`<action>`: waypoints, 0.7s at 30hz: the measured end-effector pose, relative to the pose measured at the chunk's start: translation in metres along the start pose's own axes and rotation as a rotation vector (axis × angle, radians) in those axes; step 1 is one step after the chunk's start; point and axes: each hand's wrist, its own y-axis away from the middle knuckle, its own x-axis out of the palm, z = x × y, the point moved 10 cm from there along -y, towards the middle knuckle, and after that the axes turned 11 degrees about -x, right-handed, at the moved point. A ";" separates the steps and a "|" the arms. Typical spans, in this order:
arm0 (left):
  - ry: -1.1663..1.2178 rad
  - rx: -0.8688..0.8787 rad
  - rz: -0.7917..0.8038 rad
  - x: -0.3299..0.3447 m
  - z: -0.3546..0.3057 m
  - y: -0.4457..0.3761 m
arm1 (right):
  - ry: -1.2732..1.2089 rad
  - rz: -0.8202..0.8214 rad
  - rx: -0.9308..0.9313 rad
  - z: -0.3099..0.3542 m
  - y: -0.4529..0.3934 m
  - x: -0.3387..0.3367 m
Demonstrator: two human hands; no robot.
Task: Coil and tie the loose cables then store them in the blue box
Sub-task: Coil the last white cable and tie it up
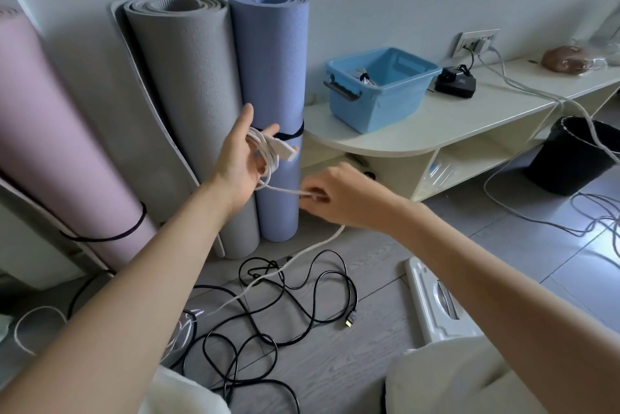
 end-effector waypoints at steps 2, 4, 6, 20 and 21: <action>-0.130 -0.036 0.031 0.009 0.009 0.001 | 0.009 -0.100 0.003 -0.007 -0.001 -0.022; -0.199 -0.049 0.102 0.024 0.012 0.006 | 0.008 -0.165 0.046 -0.021 0.002 -0.036; -0.253 -0.049 0.143 0.034 0.014 0.013 | -0.010 -0.177 0.067 -0.028 0.005 -0.043; -0.503 0.000 0.288 0.070 0.037 0.029 | -0.211 -0.086 0.110 -0.026 0.009 -0.049; -0.493 -0.033 0.337 0.076 0.039 0.035 | -0.263 -0.106 0.141 -0.032 0.011 -0.050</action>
